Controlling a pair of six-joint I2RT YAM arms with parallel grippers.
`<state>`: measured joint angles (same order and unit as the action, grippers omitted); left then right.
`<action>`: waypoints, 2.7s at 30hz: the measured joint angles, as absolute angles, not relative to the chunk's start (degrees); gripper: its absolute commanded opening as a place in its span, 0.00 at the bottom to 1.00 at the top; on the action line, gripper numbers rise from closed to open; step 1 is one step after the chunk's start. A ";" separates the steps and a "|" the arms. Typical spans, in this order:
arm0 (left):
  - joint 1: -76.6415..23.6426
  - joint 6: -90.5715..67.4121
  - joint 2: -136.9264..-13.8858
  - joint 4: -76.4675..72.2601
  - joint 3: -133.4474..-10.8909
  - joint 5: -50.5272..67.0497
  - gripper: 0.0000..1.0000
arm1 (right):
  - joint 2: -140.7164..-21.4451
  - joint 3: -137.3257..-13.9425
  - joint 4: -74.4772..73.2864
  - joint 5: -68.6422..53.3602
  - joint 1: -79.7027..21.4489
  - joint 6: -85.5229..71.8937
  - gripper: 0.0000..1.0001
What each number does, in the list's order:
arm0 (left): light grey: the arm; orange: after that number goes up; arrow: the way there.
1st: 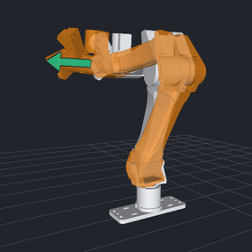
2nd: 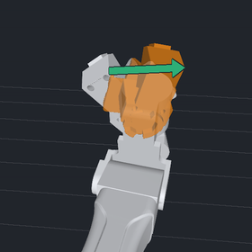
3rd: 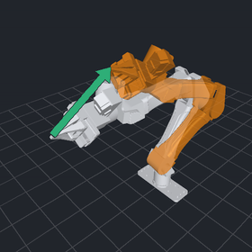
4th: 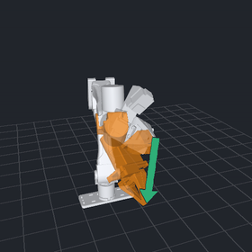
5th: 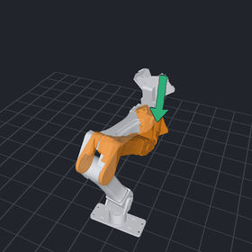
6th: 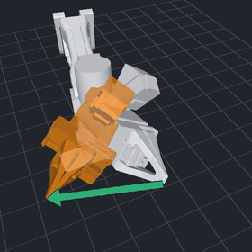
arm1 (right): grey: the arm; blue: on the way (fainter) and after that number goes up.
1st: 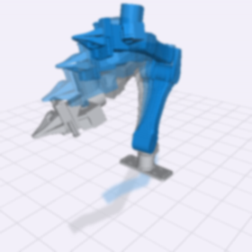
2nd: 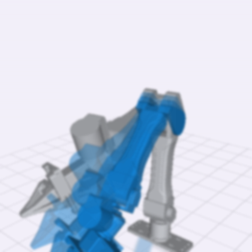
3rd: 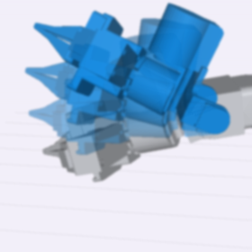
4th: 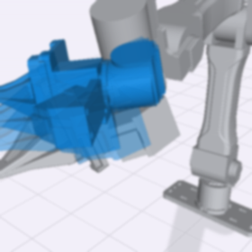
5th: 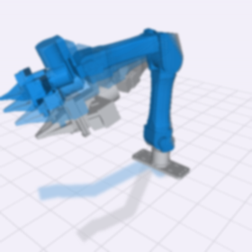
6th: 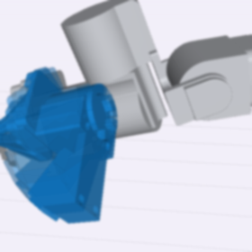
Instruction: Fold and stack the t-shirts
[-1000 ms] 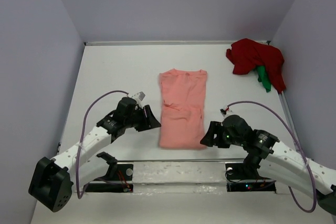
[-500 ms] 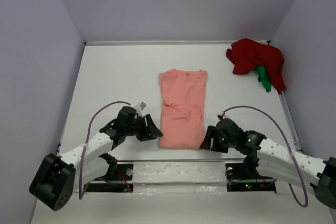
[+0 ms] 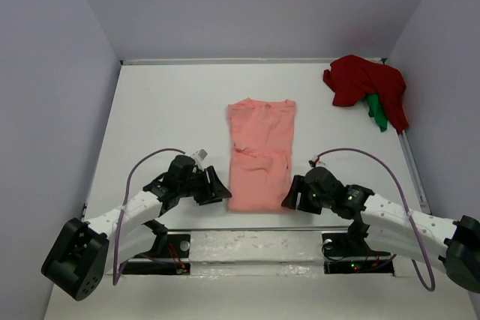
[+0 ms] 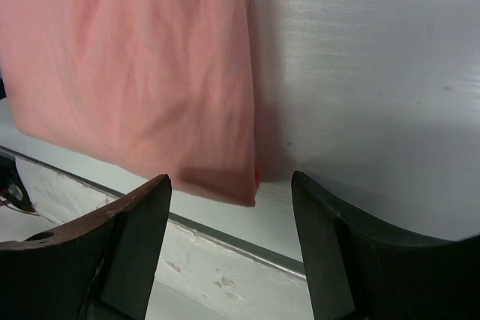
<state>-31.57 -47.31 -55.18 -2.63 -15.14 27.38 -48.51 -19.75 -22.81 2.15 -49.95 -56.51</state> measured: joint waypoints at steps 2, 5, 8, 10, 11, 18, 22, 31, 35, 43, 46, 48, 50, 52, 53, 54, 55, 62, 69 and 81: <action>-31.64 -47.75 -55.55 -3.33 -14.26 27.40 0.58 | -50.06 -19.66 -21.15 2.11 -49.95 -56.82 0.71; -31.86 -48.62 -56.49 -4.82 -12.93 27.90 0.58 | -53.93 -19.42 -15.44 1.21 -49.95 -58.04 0.70; -32.16 -49.23 -57.04 -6.52 -12.05 28.36 0.58 | -56.45 -18.90 -9.72 0.51 -49.95 -59.05 0.70; -32.18 -49.76 -57.34 -8.80 -11.35 29.15 0.58 | -56.60 -17.98 -7.29 0.21 -49.95 -59.83 0.70; -32.16 -50.19 -57.45 -10.39 -10.85 29.63 0.58 | -56.53 -17.85 -6.96 0.19 -49.95 -59.88 0.70; -33.34 -52.23 -59.24 -15.25 -9.32 31.88 0.58 | -54.24 -17.34 -8.91 0.95 -49.95 -60.45 0.70; -34.09 -53.10 -59.46 -15.99 -9.34 32.69 0.58 | -51.70 -17.34 -12.27 1.80 -49.95 -60.49 0.70; -36.69 -54.41 -59.94 -15.18 -10.15 32.32 0.58 | -50.19 -20.36 -19.77 4.47 -49.95 -60.47 0.70; -36.97 -54.72 -60.34 -15.16 -10.20 31.94 0.58 | -50.59 -20.43 -21.15 4.51 -49.95 -61.12 0.70; -37.15 -54.96 -60.47 -15.11 -10.20 31.70 0.58 | -48.97 -20.43 -23.16 4.78 -49.95 -62.04 0.70; -37.15 -54.94 -61.34 -14.81 -10.26 31.66 0.58 | -49.54 -20.43 -23.35 4.73 -49.95 -62.28 0.70; -37.17 -54.94 -61.87 -14.17 -10.44 31.51 0.58 | -50.78 -20.43 -23.00 4.58 -49.95 -62.43 0.70; -37.19 -54.76 -62.26 -13.13 -11.00 31.20 0.58 | -52.01 -20.32 -21.26 4.08 -49.95 -62.83 0.70; -37.23 -54.59 -62.50 -12.75 -11.40 30.96 0.58 | -52.93 -20.05 -19.14 3.55 -49.95 -63.07 0.70; -37.28 -54.52 -62.54 -12.51 -11.55 30.81 0.58 | -53.91 -19.99 -17.61 3.07 -49.95 -63.20 0.70; -37.30 -54.52 -62.57 -12.38 -11.62 30.79 0.58 | -54.72 -19.99 -16.56 2.83 -49.95 -63.26 0.70; -37.36 -54.50 -62.61 -12.36 -11.66 30.72 0.58 | -55.46 -19.99 -15.49 2.55 -49.95 -63.29 0.70; -37.41 -54.52 -63.16 -12.29 -11.81 30.57 0.58 | -56.97 -19.66 -11.55 1.67 -50.33 -64.01 0.70; -37.41 -54.50 -63.96 -12.43 -12.14 30.74 0.57 | -54.46 -18.98 -13.78 2.17 -51.20 -64.99 0.69; -37.43 -54.35 -64.55 -12.62 -12.36 31.09 0.57 | -54.54 -19.75 -16.62 5.93 -58.41 -70.37 0.69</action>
<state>-37.43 -54.35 -64.55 -12.62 -12.36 31.09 -54.54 -19.75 -16.62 5.93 -58.41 -70.37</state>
